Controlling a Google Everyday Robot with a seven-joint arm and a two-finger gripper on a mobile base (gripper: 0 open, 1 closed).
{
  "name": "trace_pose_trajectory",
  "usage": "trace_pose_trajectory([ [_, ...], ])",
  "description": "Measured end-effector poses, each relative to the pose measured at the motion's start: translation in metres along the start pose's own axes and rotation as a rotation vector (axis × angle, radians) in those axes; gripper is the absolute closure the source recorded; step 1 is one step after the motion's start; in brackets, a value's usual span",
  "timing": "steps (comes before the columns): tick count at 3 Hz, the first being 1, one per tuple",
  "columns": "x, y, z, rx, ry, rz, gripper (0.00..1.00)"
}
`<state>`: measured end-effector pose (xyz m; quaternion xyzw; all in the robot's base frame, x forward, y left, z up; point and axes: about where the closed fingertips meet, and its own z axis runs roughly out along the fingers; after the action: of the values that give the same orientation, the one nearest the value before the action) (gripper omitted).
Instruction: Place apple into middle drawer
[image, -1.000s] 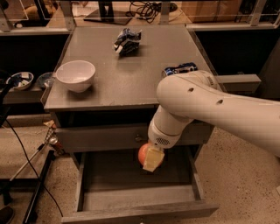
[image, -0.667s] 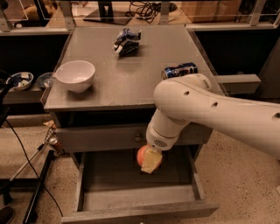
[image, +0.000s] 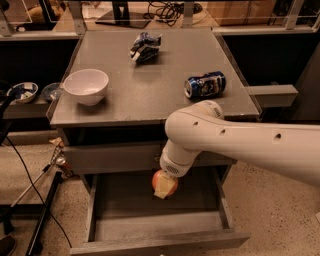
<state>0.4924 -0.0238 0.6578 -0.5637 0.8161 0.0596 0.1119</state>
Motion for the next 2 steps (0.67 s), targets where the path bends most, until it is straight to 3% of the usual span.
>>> trace_pose_trajectory([
  [1,0.0,0.0,0.0,0.0,0.0,0.0,1.0],
  [2,0.01,0.0,0.019,-0.025,-0.014,0.037,1.0],
])
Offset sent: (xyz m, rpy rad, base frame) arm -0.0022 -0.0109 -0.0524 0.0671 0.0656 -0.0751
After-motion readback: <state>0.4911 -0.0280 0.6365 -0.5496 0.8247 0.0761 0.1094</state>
